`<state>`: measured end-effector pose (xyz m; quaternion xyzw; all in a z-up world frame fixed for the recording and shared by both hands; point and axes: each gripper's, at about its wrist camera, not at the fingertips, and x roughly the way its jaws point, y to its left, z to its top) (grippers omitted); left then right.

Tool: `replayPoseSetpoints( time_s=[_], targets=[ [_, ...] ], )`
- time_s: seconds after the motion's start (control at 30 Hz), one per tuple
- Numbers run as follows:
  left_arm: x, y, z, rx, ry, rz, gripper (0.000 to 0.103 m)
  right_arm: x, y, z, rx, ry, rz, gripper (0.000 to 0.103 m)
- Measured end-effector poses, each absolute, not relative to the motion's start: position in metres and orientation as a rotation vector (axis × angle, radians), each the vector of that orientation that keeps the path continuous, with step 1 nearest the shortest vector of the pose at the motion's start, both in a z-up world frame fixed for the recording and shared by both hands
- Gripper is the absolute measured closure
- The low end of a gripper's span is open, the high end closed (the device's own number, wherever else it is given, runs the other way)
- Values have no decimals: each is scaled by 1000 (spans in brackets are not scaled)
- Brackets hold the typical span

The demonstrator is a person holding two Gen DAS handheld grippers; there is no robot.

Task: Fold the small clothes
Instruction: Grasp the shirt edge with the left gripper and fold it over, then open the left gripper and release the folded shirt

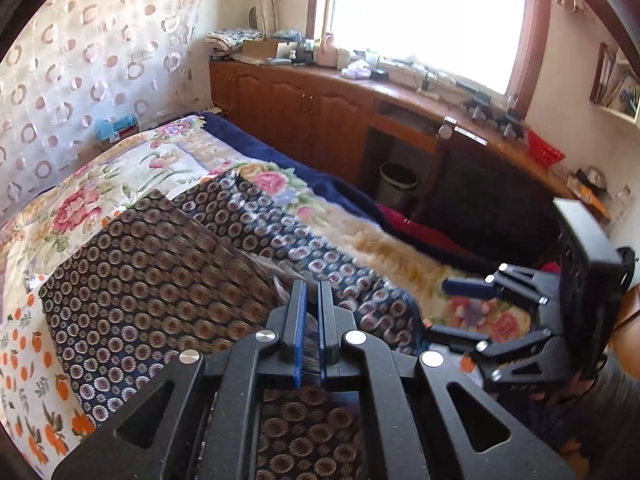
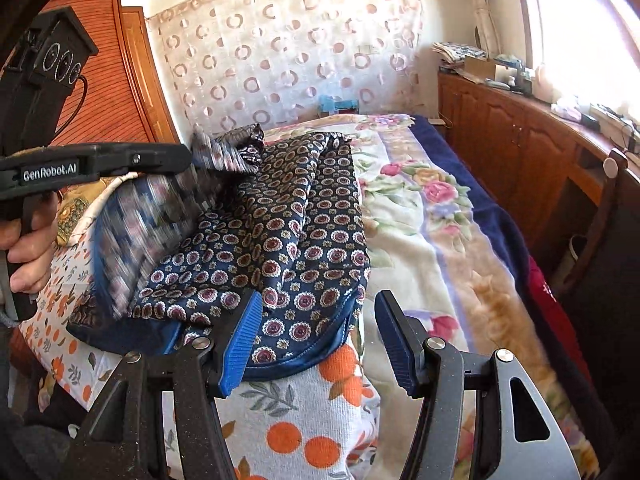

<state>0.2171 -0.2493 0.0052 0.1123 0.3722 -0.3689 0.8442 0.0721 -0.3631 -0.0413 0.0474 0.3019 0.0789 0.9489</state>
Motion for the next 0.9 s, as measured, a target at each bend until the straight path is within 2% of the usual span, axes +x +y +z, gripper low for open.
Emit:
replayPoseSetpoints(
  time_s=[0.03,0.07,0.1,0.13,0.17,0.2,0.27,0.37,0.6,0.9],
  targets=[
    [218,-248,5,238,785,-775,82,74,-365,-42,95,618,160,42],
    [219,-243,4,230,782,-774,64,75,-364,-42,94,620,160,42],
    [220,-237,5,217,778,-773,59,77,-367,-41,94,623,161,42],
    [224,-230,5,210,780,-767,59,78,-367,-40,93,624,162,42],
    [227,-220,4,207,785,-753,53,81,-368,-39,94,624,162,42],
    [232,-214,3,209,788,-739,42,83,-369,-37,95,624,165,42],
    [241,-197,-2,221,794,-705,35,88,-369,-35,100,623,172,42],
    [257,-176,-14,237,818,-650,30,103,-367,-31,106,624,187,42],
    [292,-129,-43,222,865,-555,30,162,-356,-15,74,635,222,42],
    [325,-112,-79,180,912,-539,30,258,-327,3,-16,671,267,42]
  ],
)
